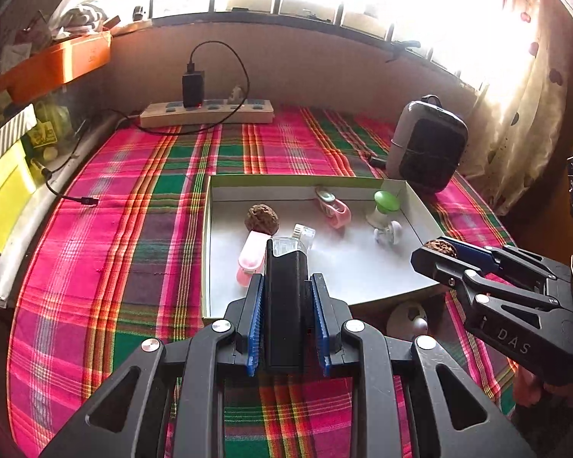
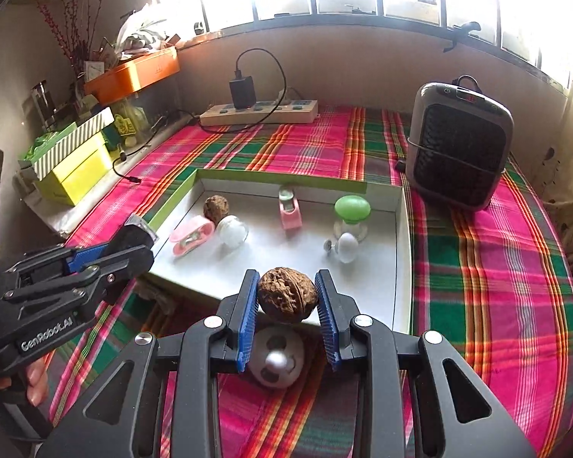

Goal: Organize objects
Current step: 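Carry the flashlight in the left tool into the box while the right tool carries the walnut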

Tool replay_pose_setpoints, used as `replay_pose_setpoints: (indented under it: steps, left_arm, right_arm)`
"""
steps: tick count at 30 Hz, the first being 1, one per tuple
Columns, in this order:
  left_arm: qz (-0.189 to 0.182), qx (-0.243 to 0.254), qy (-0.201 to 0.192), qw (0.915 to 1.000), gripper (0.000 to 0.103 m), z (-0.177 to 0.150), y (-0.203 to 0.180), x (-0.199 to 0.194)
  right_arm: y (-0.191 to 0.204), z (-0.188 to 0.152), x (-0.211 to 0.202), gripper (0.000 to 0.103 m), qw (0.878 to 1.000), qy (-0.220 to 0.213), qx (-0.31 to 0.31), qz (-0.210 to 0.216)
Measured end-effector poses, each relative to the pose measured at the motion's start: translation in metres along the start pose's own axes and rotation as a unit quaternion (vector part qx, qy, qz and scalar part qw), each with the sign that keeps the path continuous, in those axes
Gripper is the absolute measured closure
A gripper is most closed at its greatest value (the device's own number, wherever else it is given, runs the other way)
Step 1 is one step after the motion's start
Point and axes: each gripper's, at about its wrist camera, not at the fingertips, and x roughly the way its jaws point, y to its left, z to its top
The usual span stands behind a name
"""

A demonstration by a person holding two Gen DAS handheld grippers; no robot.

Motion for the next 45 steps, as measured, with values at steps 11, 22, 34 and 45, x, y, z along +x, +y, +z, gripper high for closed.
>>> replay_pose_setpoints:
  steps: [11, 22, 34, 45]
  left_arm:
    - [-0.002, 0.0, 0.012, 0.9999, 0.082, 0.007, -0.002, 0.024]
    - [0.002, 0.005, 0.016, 0.9999, 0.082, 0.014, -0.003, 0.038]
    - [0.0, 0.011, 0.025, 0.9996, 0.082, 0.016, -0.007, 0.051]
    - [0.003, 0.013, 0.035, 0.9993, 0.082, 0.014, -0.006, 0.063]
  right_arm:
    - [-0.006, 0.034, 0.044, 0.072, 0.999, 0.024, -0.004, 0.027]
    - [0.004, 0.05, 0.084, 0.072, 0.996, 0.059, -0.01, 0.064]
    - [0.009, 0.062, 0.101, 0.072, 0.994, 0.074, -0.014, 0.085]
    - [0.01, 0.063, 0.12, 0.072, 0.99, 0.095, -0.004, 0.101]
